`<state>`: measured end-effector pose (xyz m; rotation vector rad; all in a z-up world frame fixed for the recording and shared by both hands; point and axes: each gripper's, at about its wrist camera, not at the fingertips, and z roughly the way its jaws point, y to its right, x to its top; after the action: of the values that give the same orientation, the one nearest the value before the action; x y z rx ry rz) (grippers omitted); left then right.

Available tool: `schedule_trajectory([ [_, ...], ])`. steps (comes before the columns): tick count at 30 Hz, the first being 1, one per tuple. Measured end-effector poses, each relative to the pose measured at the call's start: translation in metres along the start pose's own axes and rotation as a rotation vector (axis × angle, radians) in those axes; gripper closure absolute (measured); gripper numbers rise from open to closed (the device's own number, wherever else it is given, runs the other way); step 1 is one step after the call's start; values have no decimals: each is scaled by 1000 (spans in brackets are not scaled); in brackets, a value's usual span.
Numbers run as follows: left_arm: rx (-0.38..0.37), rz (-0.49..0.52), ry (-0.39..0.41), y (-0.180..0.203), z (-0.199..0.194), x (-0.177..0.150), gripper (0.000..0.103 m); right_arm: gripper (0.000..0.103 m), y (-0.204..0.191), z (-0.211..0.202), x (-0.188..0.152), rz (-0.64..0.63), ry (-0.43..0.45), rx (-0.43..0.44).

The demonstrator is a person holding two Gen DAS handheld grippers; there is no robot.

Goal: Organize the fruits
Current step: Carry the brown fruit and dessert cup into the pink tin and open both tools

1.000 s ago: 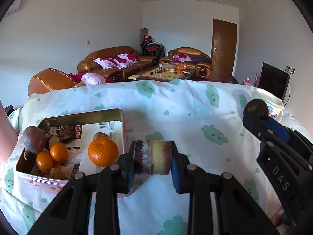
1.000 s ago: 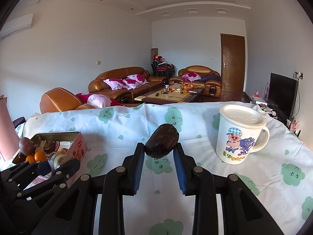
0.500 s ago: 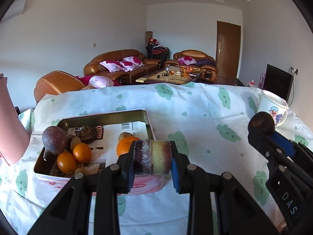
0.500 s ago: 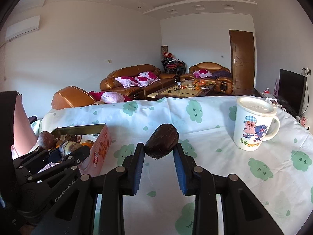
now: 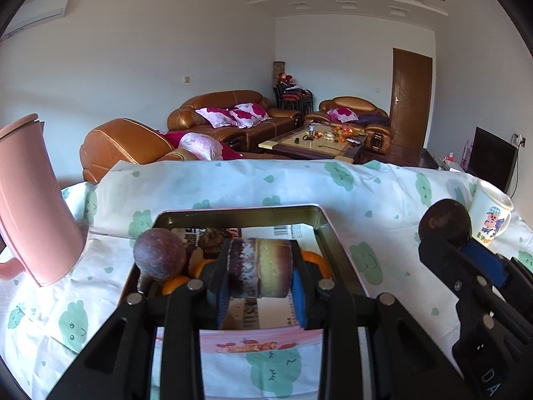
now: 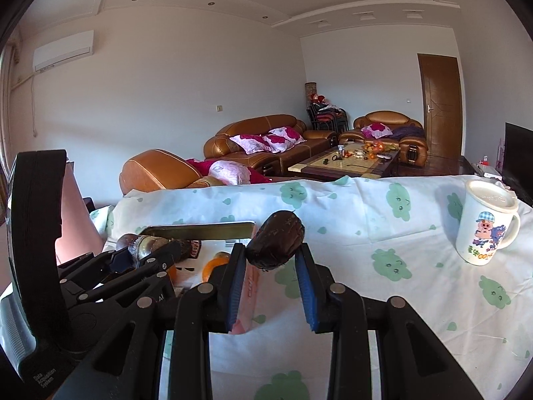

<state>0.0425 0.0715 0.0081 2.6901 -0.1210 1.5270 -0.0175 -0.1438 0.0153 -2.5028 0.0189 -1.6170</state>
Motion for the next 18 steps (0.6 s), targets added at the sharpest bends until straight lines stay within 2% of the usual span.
schedule_trajectory([
  [8,73,-78,-9,-41,9,6,71,70,-31,26,15,-3,8,56],
  [18,97,-72,-27,-47,21,6,71,70,-34,59,32,43,4,98],
])
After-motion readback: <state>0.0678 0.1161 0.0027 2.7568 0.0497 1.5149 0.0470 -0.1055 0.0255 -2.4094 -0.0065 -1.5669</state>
